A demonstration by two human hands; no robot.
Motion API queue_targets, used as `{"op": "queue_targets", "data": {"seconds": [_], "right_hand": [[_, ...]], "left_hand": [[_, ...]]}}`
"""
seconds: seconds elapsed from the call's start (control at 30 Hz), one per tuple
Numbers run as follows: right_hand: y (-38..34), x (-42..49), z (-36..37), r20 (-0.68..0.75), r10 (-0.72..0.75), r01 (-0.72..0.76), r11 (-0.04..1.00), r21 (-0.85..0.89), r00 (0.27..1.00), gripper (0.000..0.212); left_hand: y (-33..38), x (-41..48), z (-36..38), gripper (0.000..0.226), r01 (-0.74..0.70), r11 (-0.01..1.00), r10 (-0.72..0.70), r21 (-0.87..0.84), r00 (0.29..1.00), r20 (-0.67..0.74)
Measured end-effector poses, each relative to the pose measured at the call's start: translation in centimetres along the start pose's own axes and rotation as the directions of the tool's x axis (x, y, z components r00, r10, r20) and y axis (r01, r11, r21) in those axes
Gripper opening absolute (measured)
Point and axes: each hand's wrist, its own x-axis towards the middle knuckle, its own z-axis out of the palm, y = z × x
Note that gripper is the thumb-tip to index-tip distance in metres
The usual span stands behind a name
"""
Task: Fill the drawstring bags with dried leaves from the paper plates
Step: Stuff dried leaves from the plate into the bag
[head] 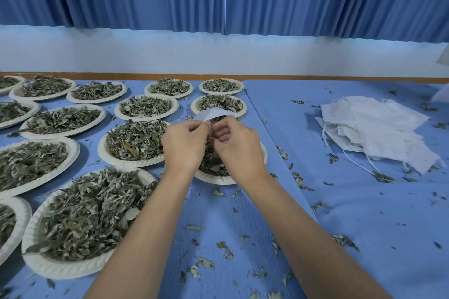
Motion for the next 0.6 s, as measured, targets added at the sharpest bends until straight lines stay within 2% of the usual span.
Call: {"op": "queue_targets", "data": {"seconds": [0.13, 0.23, 0.33, 0.4, 0.5, 0.53, 0.6], "right_hand": [[-0.1, -0.1, -0.1, -0.024, -0.006, 0.005, 0.999, -0.052, 1.000, 0.014], [-0.3, -0.2, -0.5, -0.096, -0.035, 0.026, 0.995, -0.092, 0.995, 0.014], [-0.6, 0.0, -1.6, -0.075, -0.021, 0.022, 1.000, 0.013, 0.997, 0.013], [-0.6, 0.3, -2.6, 0.037, -0.006, 0.006, 1.000, 0.008, 0.999, 0.016], [-0.2, 1.2, -4.4, 0.277, 0.071, -0.016, 0.981, -0.195, 0.958, 0.017], [0.0, 1.3, -4.7, 0.377, 0.120, -0.032, 0.972, -0.232, 0.918, 0.017], [0.5, 1.4, -4.6, 0.570, 0.213, -0.061, 0.960, -0.274, 0.794, 0.041]], "left_hand": [[0.3, 0.0, -0.1, 0.029, 0.005, 1.000, -0.005, 0.021, 1.000, 0.003], [0.3, 0.0, -0.4, 0.026, -0.048, 0.994, 0.053, 0.094, 0.997, -0.054], [0.1, 0.1, -0.6, 0.023, -0.089, 0.989, 0.102, 0.121, 0.989, -0.107], [0.0, 0.3, -0.6, 0.018, -0.065, 0.995, 0.074, 0.080, 0.991, -0.110], [-0.3, 0.8, -0.7, 0.012, -0.025, 1.000, 0.027, 0.018, 0.993, -0.113], [-0.4, 0.8, -0.7, 0.013, -0.026, 1.000, 0.026, -0.002, 0.992, -0.126], [-0.4, 0.9, -0.8, 0.015, -0.021, 0.997, 0.008, -0.078, 0.986, -0.167]]}}
